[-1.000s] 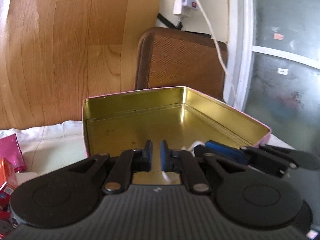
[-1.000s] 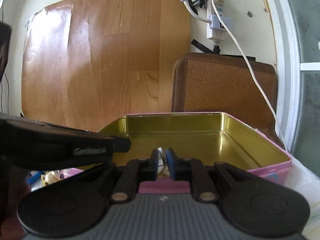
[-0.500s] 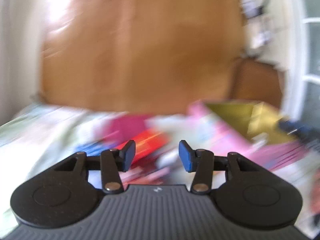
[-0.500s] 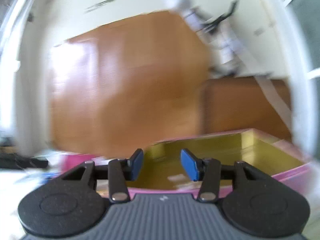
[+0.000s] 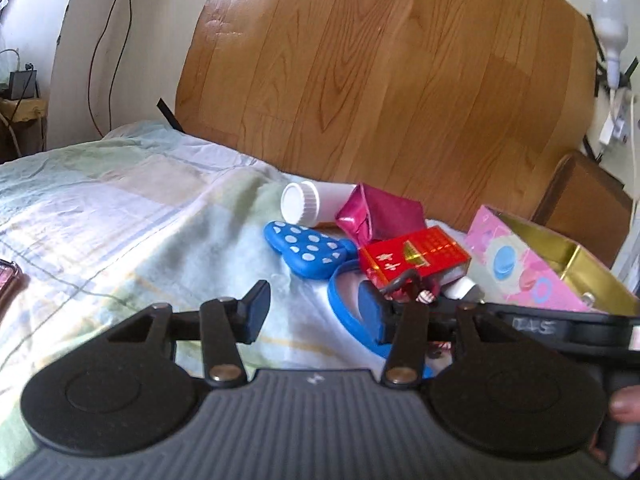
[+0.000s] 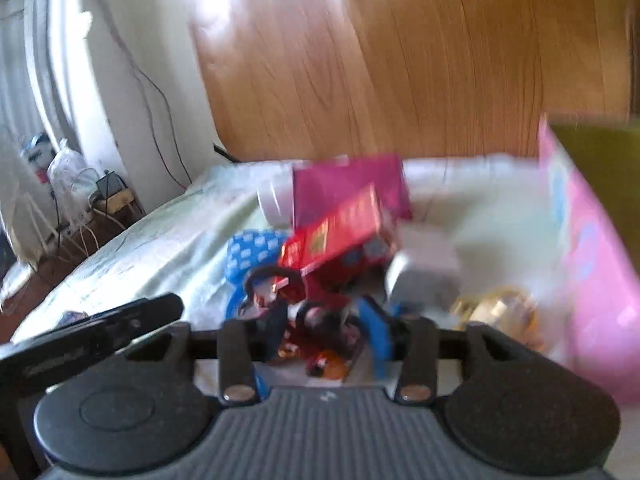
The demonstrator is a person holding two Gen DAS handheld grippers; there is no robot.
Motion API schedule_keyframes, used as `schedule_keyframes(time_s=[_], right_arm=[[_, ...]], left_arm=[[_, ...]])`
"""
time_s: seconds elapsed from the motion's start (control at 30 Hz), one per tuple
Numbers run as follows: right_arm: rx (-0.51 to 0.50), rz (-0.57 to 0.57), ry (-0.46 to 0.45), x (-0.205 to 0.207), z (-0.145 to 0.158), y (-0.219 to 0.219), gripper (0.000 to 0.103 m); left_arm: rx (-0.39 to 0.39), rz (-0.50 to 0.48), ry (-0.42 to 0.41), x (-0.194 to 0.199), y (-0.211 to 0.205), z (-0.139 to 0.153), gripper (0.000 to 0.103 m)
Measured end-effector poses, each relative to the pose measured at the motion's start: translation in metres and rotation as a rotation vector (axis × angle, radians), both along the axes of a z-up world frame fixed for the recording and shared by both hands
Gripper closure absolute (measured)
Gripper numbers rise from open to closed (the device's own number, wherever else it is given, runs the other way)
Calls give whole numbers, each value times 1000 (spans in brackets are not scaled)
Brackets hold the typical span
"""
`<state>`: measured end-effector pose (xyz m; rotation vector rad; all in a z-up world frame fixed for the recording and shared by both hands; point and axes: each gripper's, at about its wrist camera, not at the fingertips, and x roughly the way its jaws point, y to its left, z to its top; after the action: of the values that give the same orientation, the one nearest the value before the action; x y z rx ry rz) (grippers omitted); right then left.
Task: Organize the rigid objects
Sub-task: 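Grasp the small red-and-white figurine keychain with the left tool, then carry the figurine over the pink tin and open the left tool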
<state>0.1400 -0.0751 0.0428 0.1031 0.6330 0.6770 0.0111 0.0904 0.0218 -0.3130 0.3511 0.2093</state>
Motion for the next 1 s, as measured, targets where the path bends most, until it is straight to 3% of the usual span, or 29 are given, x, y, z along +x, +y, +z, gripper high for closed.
schedule_keyframes(time_s=[0.07, 0.27, 0.37, 0.5, 0.7, 0.77, 0.93, 1.0], right_arm=[[36, -8, 36, -3, -2, -5, 76], [35, -63, -11, -41, 5, -34, 77], [53, -104, -25, -65, 7, -60, 78], [72, -190, -43, -93, 11, -103, 78], [98, -351, -37, -118, 8, -168, 78], [113, -396, -31, -122, 4, -187, 78], [128, -472, -42, -132, 0, -225, 78], [123, -489, -57, -137, -1, -233, 78]], left_arm=[[-5, -12, -10, 4, 0, -1, 47], [31, -80, -45, 2, -6, 2, 47], [60, -187, -68, -4, -21, 7, 47], [31, -380, -81, -13, -58, 13, 48], [18, -631, -14, 7, -120, 12, 53], [8, -695, 20, 20, -141, 9, 58], [45, -839, 50, 37, -194, 5, 59], [68, -874, 79, 42, -213, 1, 68]])
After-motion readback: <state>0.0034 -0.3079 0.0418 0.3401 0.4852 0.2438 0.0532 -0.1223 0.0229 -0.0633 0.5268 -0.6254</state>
